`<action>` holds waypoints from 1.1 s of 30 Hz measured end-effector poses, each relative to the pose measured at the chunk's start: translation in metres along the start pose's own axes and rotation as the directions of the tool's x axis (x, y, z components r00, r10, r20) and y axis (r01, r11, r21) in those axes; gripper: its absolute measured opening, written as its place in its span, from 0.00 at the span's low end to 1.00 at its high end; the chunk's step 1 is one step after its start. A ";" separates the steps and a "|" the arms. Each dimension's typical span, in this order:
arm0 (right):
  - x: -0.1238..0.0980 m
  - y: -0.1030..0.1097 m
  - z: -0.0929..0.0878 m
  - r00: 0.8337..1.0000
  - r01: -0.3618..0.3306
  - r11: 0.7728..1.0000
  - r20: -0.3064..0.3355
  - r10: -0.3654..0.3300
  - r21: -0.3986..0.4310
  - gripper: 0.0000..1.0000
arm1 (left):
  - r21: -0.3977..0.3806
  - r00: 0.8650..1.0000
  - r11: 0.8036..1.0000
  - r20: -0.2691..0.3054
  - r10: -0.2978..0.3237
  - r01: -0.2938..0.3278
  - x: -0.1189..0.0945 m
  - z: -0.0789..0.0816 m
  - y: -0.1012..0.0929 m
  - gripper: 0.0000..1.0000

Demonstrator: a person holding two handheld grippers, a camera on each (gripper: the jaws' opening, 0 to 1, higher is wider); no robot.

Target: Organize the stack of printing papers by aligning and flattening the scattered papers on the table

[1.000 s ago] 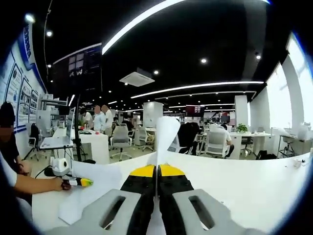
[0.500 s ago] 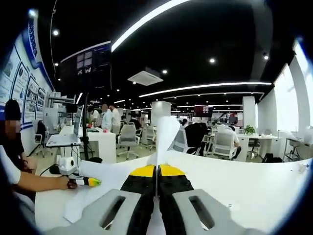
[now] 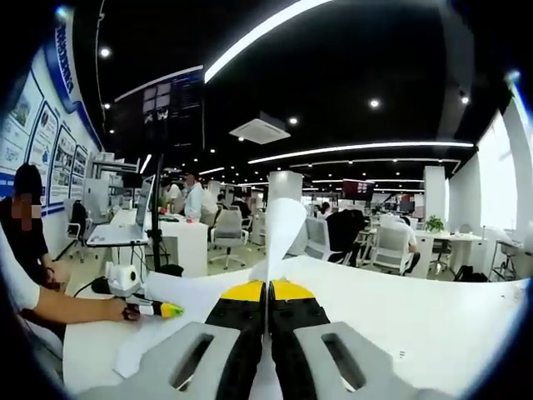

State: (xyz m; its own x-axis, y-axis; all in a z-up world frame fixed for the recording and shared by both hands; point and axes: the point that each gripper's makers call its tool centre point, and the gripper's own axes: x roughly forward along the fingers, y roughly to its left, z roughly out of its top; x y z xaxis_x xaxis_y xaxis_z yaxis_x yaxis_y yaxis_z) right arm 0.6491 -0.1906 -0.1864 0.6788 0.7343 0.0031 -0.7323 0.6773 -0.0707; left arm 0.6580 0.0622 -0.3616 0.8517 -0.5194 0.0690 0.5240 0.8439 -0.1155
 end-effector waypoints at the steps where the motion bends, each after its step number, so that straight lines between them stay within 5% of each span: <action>1: 0.000 0.000 0.000 1.000 -0.001 1.000 0.002 0.001 0.003 0.00 | 0.001 1.000 1.000 0.000 0.000 0.000 0.000 0.000 0.000 0.07; 33: 0.020 0.030 -0.007 0.995 -0.102 0.995 -0.024 0.102 0.010 0.00 | 0.002 1.000 1.000 -0.004 -0.002 0.002 0.002 0.000 0.002 0.07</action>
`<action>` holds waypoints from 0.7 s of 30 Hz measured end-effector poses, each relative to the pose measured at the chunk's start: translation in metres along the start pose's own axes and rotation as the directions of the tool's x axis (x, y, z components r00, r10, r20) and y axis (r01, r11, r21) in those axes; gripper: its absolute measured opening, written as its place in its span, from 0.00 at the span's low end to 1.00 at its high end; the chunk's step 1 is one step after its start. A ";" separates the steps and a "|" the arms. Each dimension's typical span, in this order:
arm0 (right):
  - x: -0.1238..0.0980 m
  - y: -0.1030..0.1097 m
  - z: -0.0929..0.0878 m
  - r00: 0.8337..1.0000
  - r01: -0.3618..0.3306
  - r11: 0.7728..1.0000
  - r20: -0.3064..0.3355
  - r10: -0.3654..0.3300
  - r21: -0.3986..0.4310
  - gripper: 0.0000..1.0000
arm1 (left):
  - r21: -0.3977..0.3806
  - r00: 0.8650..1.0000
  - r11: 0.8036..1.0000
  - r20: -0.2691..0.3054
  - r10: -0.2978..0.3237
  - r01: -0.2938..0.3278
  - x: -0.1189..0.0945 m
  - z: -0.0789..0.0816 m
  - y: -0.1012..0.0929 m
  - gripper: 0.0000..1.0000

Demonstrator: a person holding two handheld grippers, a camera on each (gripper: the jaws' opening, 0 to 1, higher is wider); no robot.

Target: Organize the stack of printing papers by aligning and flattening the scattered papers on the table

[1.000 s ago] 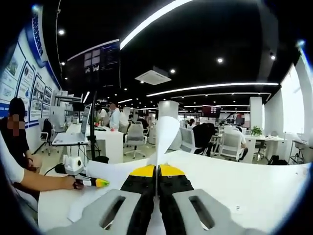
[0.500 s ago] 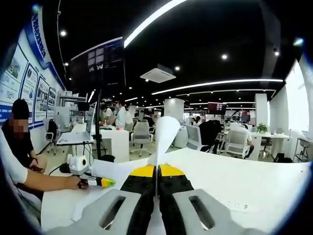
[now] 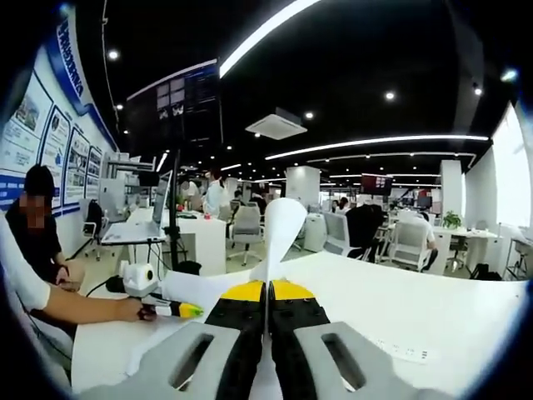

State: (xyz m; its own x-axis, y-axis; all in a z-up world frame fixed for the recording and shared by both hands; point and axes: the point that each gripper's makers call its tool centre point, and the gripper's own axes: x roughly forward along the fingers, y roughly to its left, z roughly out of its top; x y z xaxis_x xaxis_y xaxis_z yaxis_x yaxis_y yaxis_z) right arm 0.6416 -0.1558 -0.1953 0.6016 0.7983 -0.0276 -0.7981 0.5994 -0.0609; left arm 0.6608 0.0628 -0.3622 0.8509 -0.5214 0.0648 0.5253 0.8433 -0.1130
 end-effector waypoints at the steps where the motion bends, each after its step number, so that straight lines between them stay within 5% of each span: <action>1: 0.001 0.001 0.000 1.000 -0.002 1.000 0.001 0.002 -0.002 0.00 | 0.000 1.000 1.000 0.000 0.000 0.000 0.000 0.000 0.000 0.07; 21: 0.017 0.023 -0.005 0.998 -0.056 0.998 -0.023 0.056 -0.007 0.00 | 0.002 1.000 1.000 -0.001 0.000 0.000 -0.002 -0.001 -0.004 0.07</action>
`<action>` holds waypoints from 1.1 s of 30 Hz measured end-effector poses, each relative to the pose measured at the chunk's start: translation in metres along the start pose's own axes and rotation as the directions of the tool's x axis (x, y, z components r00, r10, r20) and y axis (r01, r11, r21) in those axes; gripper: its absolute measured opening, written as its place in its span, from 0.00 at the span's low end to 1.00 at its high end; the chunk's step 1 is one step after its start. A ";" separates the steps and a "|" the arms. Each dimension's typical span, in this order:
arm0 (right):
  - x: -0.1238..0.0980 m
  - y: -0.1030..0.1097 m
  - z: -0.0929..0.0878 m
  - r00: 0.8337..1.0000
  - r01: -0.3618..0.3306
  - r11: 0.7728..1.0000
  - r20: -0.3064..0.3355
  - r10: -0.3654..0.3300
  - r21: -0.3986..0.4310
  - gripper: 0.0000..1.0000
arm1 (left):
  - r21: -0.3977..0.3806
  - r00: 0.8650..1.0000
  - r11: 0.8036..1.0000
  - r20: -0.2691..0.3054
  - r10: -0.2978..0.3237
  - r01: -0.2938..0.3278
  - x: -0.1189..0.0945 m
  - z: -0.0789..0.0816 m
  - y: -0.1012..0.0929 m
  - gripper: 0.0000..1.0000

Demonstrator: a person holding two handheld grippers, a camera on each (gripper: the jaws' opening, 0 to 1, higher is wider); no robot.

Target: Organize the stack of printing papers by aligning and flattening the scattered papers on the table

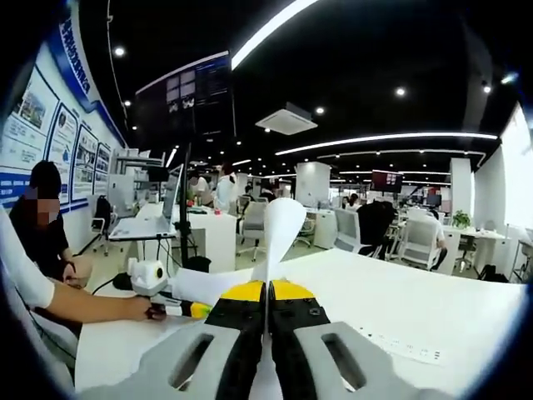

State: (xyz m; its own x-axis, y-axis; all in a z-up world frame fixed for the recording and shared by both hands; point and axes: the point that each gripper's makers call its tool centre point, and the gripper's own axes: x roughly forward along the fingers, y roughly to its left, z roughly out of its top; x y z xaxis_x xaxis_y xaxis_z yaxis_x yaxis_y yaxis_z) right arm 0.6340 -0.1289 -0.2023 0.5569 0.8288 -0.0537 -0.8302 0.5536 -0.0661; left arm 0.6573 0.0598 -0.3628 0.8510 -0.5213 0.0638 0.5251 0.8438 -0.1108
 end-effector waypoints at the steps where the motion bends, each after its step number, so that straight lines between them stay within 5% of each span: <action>1: 0.001 0.001 0.001 1.000 -0.003 1.000 0.001 0.003 0.000 0.00 | 0.000 1.000 1.000 0.000 0.000 0.000 0.000 0.000 0.000 0.07; 24: 0.008 0.041 0.016 0.994 -0.097 0.995 0.045 0.097 -0.010 0.00 | 0.002 1.000 1.000 -0.005 0.003 -0.003 0.003 0.000 0.003 0.07; 33: 0.011 0.035 0.019 0.990 -0.119 0.991 0.083 0.114 0.057 0.00 | 0.009 1.000 1.000 -0.010 0.006 -0.006 0.003 -0.002 0.002 0.08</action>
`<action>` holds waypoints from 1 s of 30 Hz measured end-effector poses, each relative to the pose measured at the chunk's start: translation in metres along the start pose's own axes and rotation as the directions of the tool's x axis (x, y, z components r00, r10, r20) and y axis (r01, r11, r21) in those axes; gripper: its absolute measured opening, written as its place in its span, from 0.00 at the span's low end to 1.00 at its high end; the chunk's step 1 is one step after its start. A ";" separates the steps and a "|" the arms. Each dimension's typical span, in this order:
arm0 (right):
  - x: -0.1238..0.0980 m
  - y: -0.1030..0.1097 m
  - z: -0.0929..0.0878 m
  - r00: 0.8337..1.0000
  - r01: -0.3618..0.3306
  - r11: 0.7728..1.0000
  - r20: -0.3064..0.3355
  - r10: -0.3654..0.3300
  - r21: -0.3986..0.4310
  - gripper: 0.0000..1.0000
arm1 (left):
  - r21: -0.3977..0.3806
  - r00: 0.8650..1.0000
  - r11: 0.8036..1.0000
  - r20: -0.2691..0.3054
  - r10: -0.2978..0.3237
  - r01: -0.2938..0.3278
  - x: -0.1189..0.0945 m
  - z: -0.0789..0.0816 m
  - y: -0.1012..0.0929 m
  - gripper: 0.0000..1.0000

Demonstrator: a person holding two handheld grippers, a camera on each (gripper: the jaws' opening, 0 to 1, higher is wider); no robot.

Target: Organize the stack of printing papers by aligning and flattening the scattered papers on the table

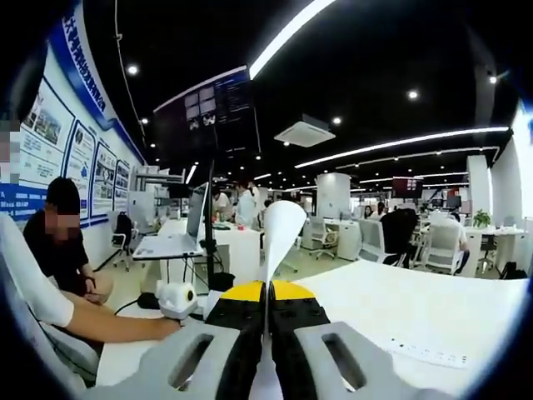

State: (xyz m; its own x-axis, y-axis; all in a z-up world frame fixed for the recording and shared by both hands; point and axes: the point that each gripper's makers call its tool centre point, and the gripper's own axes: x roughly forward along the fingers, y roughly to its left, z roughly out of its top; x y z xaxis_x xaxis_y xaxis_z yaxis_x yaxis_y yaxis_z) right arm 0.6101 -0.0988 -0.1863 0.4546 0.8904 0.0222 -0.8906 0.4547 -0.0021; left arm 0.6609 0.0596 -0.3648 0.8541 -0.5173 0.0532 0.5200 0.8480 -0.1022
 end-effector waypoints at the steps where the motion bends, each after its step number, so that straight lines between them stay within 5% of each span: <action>1: 0.000 -0.001 0.000 1.000 -0.003 1.000 0.002 0.003 0.009 0.00 | 0.001 1.000 1.000 0.000 0.000 0.000 0.000 0.000 0.000 0.08; 12: 0.003 -0.007 -0.007 1.000 -0.004 0.999 0.001 0.004 0.047 0.00 | 0.005 1.000 1.000 -0.003 0.004 -0.004 0.001 -0.001 0.000 0.08; 30: 0.009 0.015 -0.001 0.996 -0.088 0.994 0.027 0.086 0.068 0.00 | 0.005 1.000 1.000 -0.005 0.005 -0.005 0.002 -0.002 -0.002 0.08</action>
State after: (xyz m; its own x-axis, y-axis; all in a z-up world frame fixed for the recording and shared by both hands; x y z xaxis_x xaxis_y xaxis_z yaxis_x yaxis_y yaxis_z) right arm 0.6009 -0.0834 -0.1872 0.3758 0.9254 0.0492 -0.9258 0.3725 0.0644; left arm 0.6616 0.0562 -0.3662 0.8567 -0.5136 0.0475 0.5157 0.8512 -0.0971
